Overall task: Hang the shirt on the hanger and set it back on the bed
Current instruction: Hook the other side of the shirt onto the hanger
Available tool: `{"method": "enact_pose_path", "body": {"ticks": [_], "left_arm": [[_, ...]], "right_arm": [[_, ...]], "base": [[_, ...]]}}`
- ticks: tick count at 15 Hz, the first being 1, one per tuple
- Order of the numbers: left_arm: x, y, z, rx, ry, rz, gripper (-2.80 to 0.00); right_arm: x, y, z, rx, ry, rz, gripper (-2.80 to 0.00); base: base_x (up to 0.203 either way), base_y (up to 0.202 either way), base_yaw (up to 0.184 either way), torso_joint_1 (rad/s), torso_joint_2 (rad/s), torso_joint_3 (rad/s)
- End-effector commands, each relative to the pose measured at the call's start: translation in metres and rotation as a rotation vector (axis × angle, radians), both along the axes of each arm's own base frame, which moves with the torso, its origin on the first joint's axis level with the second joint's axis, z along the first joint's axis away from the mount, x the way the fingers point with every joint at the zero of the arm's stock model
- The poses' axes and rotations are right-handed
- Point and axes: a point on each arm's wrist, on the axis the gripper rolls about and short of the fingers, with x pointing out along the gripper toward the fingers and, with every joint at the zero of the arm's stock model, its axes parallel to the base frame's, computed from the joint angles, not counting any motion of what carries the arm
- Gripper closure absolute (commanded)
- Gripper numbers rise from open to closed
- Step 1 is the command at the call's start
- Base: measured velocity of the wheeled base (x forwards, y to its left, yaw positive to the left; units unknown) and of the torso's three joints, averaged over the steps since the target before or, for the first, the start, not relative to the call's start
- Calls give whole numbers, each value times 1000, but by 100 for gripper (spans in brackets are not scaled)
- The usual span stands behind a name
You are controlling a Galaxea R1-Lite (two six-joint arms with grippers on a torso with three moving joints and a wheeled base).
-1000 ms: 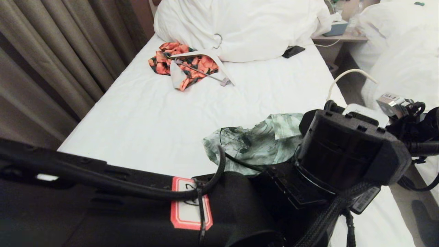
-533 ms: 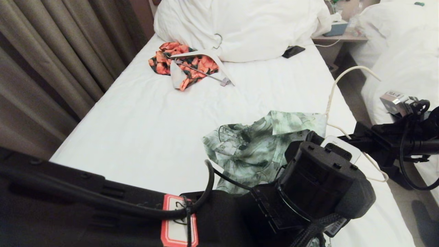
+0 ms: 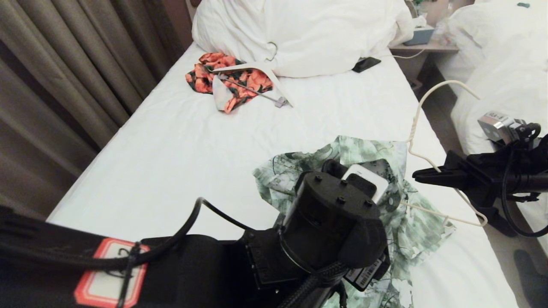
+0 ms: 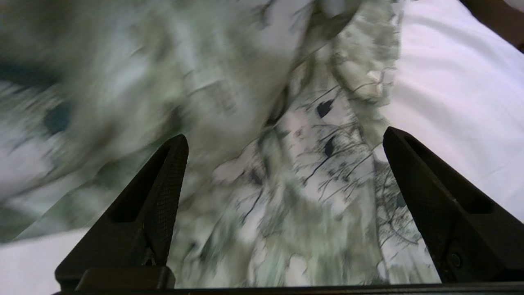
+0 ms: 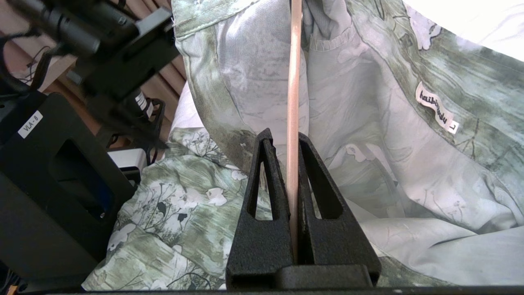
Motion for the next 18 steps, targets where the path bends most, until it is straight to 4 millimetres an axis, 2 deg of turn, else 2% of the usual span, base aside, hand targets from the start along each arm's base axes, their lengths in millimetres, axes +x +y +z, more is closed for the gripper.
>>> {"method": "enact_pose_path", "body": {"ticks": [1, 3, 6, 11, 14, 18], "left_arm": [[2, 15, 7, -20, -1, 29, 0], [17, 24, 8, -23, -4, 82, 0], [43, 32, 23, -26, -60, 142, 0], [45, 30, 54, -98, -117, 142, 0], [46, 24, 55, -110, -123, 133, 0], [41, -5, 60, -149, -131, 82, 0]], "right_arm": [[-1, 0, 0, 6, -3, 5, 0], [-1, 0, 0, 6, -3, 4, 0], [-2, 0, -1, 7, 1, 3, 0], [-2, 0, -1, 7, 4, 5, 0], [-2, 0, -2, 7, 7, 5, 0], [-3, 1, -1, 7, 4, 7, 0]], "base": [[0, 0, 0, 0, 0, 0], [0, 0, 0, 0, 0, 0], [0, 0, 0, 0, 0, 0], [0, 0, 0, 0, 0, 0], [0, 0, 0, 0, 0, 0], [0, 0, 0, 0, 0, 0]]}}
